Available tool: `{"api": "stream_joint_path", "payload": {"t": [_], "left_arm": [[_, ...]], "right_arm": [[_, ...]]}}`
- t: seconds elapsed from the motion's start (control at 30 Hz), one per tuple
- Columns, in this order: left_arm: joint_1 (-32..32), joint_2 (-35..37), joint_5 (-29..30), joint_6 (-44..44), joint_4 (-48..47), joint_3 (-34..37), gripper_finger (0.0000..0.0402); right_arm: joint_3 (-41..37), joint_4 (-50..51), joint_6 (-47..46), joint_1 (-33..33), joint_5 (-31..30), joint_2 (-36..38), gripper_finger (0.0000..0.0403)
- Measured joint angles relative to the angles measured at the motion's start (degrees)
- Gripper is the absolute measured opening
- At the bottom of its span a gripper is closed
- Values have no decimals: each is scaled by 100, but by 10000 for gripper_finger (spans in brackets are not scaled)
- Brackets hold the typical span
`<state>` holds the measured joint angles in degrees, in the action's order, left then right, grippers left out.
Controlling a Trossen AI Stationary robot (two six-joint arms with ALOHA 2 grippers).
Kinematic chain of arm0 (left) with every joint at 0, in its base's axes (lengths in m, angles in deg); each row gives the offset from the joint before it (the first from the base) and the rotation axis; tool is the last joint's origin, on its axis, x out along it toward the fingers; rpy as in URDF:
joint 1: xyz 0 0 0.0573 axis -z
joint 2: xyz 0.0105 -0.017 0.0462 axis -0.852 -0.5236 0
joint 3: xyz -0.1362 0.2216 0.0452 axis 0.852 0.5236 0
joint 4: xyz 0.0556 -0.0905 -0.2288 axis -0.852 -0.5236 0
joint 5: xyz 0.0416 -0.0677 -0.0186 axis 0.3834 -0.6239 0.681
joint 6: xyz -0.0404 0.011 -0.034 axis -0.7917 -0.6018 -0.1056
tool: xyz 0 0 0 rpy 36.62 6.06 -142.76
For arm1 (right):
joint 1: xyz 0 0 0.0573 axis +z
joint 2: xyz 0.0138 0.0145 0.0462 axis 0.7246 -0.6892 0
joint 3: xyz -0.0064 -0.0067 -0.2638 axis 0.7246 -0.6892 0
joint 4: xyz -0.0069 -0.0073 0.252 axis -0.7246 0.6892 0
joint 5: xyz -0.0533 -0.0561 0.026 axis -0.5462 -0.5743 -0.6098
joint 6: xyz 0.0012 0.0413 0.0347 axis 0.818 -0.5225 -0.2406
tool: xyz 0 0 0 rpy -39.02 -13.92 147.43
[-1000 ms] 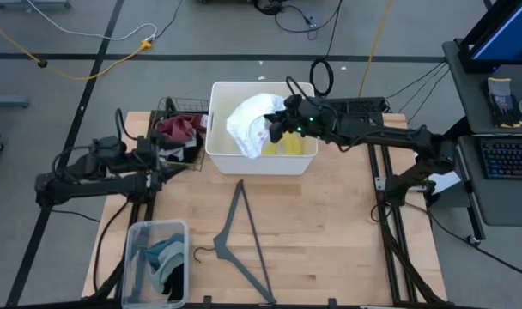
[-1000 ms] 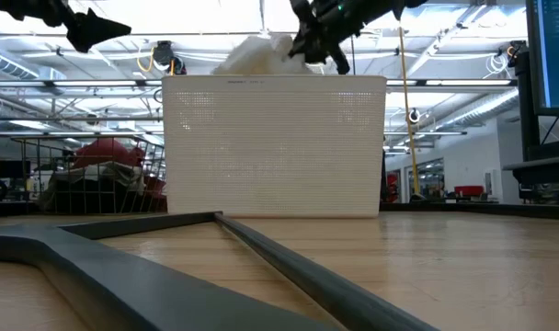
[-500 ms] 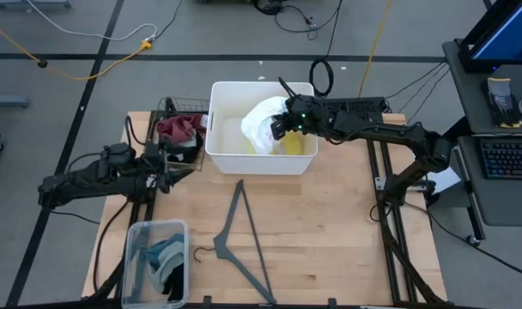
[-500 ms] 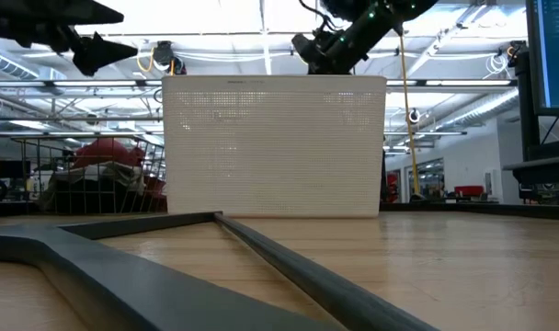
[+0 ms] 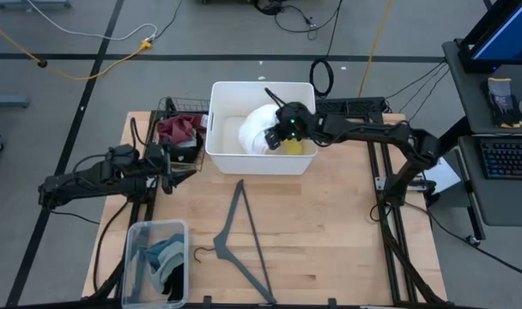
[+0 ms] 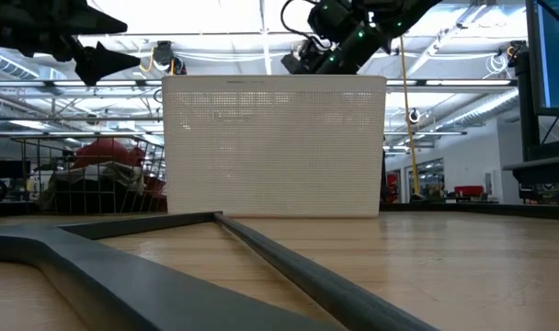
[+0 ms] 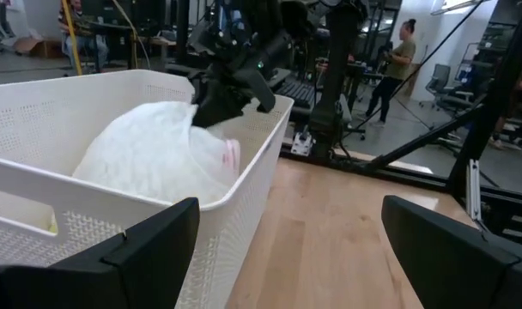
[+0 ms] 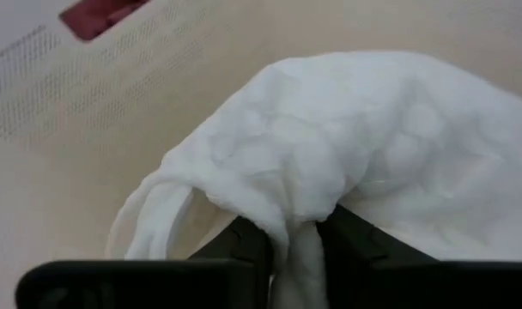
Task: Pick & Place Cloths
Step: Put the white t-shirt into the white bin, then return to Home Position
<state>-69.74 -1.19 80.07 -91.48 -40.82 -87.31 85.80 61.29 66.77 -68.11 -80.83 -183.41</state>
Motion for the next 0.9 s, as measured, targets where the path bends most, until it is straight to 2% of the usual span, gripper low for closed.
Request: {"api": "stream_joint_path", "payload": {"t": [0.17,0.3,0.57,0.73,0.9], "left_arm": [[-1,0,-152,2,-153,0,365],[-2,0,-288,-3,-268,0,365],[1,0,-295,22,-473,0,365],[-1,0,-303,19,-616,0,365],[-1,0,-365,27,-622,0,365]], "right_arm": [[1,22,38,0,135,-111,87],[2,13,232,0,143,-79,122],[1,64,834,9,320,490,184],[2,51,1164,7,318,1091,191],[2,294,1672,91,276,1758,175]]}}
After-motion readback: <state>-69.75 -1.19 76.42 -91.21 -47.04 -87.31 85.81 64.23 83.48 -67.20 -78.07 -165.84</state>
